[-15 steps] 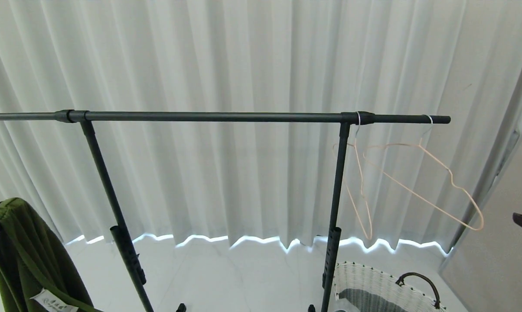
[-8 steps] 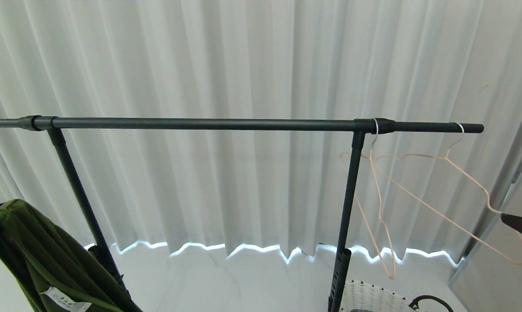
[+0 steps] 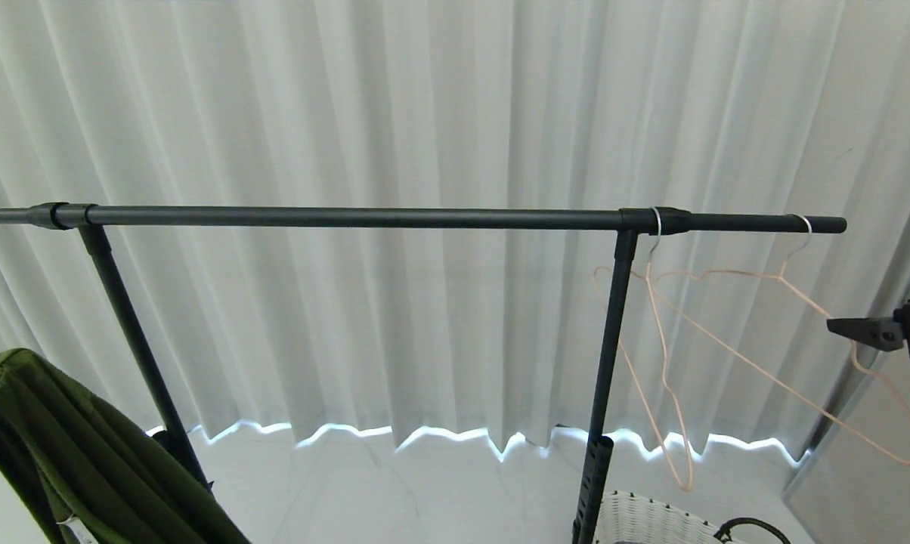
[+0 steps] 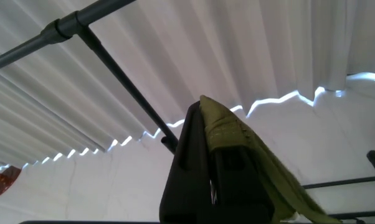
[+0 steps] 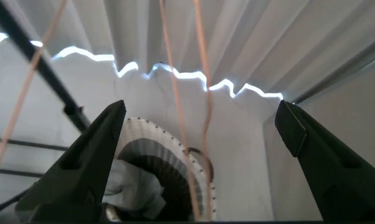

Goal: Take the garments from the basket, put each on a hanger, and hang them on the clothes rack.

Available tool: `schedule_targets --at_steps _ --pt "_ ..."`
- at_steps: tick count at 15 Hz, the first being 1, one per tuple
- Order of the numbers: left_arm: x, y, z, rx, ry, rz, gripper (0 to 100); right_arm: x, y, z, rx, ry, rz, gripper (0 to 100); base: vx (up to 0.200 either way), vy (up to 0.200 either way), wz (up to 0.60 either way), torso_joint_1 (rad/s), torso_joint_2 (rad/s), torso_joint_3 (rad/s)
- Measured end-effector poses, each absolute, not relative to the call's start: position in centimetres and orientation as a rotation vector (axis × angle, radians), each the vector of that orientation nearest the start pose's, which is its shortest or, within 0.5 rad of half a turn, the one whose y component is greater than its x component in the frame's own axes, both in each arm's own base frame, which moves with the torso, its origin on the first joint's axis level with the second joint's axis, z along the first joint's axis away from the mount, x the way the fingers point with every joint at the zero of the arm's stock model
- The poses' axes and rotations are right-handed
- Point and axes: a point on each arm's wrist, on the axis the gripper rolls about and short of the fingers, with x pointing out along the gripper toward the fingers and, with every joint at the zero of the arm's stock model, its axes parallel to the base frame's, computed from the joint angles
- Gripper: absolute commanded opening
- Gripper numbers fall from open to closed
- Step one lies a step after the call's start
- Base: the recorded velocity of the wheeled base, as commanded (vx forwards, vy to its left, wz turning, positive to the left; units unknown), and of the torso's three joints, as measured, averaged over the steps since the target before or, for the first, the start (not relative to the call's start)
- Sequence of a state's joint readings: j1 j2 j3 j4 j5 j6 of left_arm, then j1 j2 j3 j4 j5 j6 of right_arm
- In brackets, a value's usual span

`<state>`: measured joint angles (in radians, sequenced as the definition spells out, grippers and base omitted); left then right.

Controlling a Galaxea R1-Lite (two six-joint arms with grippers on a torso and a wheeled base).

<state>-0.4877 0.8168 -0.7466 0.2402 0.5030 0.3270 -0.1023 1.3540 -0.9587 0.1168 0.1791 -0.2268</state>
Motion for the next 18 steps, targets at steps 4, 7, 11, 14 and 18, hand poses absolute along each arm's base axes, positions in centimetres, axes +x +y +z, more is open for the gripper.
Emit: schedule_targets --at_steps 4,7,11,14,18 --pt "6.5 -2.2 25.2 0.469 0.267 -0.027 0 26.4 -3.3 22.9 -0.173 0.567 0.176 100 0.000 0.000 0.00 0.000 0.00 0.000" --pt "6.4 -2.2 25.2 0.468 0.266 -0.027 0 27.9 -3.8 21.3 -0.153 0.620 0.204 100 0.000 0.000 0.00 0.000 0.00 0.000" --pt "6.2 -2.1 25.1 0.469 0.263 -0.028 0 28.2 -4.1 19.8 -0.149 0.668 0.214 100 0.000 0.000 0.00 0.000 0.00 0.000" --pt "6.1 -2.0 25.1 0.468 0.260 -0.028 0 27.9 -4.1 18.9 -0.133 0.696 0.227 100 0.000 0.000 0.00 0.000 0.00 0.000" --pt "6.1 -2.0 25.1 0.467 0.259 -0.028 0 27.8 -4.4 18.6 -0.115 0.701 0.239 0 0.000 0.000 0.00 0.000 0.00 0.000"
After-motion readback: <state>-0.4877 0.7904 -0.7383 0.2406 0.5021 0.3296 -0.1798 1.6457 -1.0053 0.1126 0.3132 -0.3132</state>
